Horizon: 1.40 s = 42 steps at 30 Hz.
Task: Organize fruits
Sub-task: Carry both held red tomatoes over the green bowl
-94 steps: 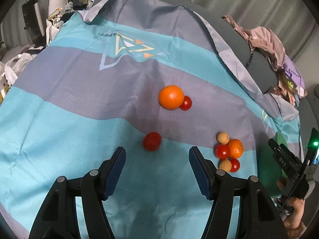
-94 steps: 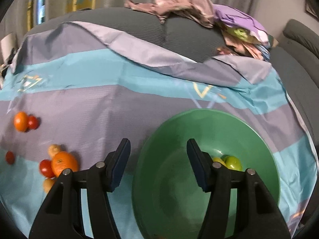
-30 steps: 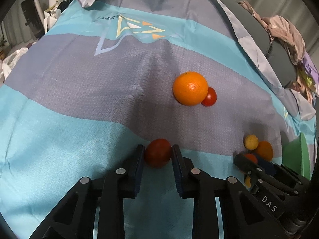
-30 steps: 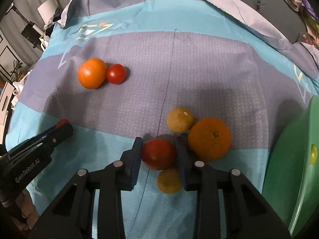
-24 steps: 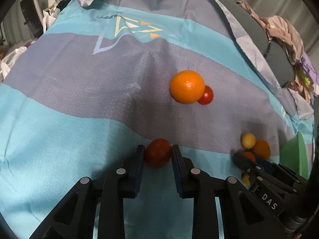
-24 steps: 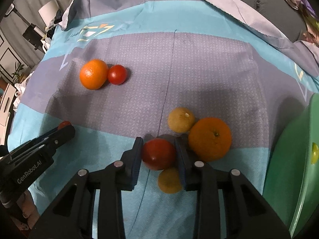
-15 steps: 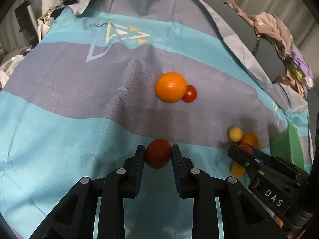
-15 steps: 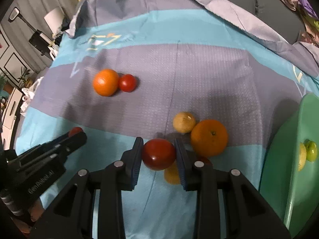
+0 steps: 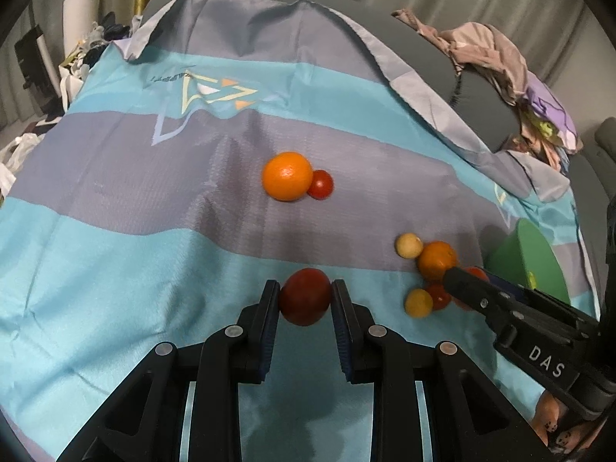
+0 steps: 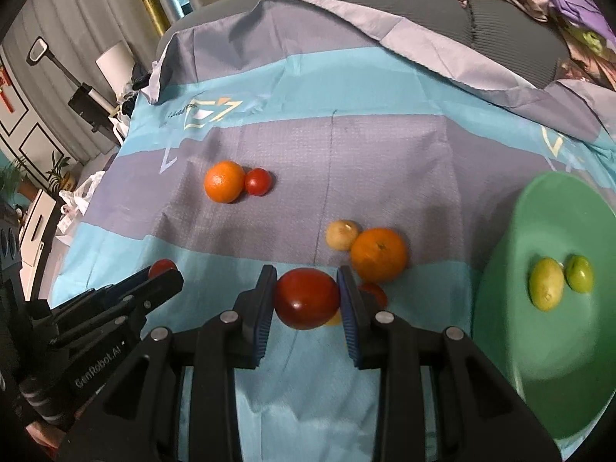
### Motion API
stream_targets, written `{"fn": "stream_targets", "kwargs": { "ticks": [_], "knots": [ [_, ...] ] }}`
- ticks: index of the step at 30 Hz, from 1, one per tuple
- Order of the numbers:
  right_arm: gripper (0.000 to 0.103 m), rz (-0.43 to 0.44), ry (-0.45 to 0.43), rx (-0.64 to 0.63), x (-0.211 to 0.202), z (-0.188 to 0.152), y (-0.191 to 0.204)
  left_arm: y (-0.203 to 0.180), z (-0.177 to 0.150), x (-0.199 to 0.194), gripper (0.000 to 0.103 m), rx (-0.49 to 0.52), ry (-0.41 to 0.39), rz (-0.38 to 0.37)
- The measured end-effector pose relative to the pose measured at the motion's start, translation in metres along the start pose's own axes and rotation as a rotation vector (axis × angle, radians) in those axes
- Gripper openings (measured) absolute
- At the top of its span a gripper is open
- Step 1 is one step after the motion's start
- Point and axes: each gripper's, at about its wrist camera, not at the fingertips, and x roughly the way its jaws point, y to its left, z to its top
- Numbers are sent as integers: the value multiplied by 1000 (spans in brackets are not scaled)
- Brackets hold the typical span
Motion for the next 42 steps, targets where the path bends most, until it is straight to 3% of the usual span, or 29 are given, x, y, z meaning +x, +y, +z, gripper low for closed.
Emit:
{"fn": "stream_targets", "kwargs": {
  "ticks": [7,18,25,35,42],
  "knots": [
    [32,-15,-19,56,-17,-20,-21,-15,-6,-8,27,51,-17,-8],
    [33,-19,-105,105,-48,-16,-42,-49,-8,-19,27,117,-52,-45],
    [33,-23,-148,158,-69,-14,-67,-91,-9,-20,27,182,-75,-71],
    [33,-129,-240,227,-108,-17,-117,-157,-3,-16,27,240,-119,-140],
    [33,-154,-264,300,-124,-23,-150,-206,-8,-8,27,306,-104,-197]
  ]
}}
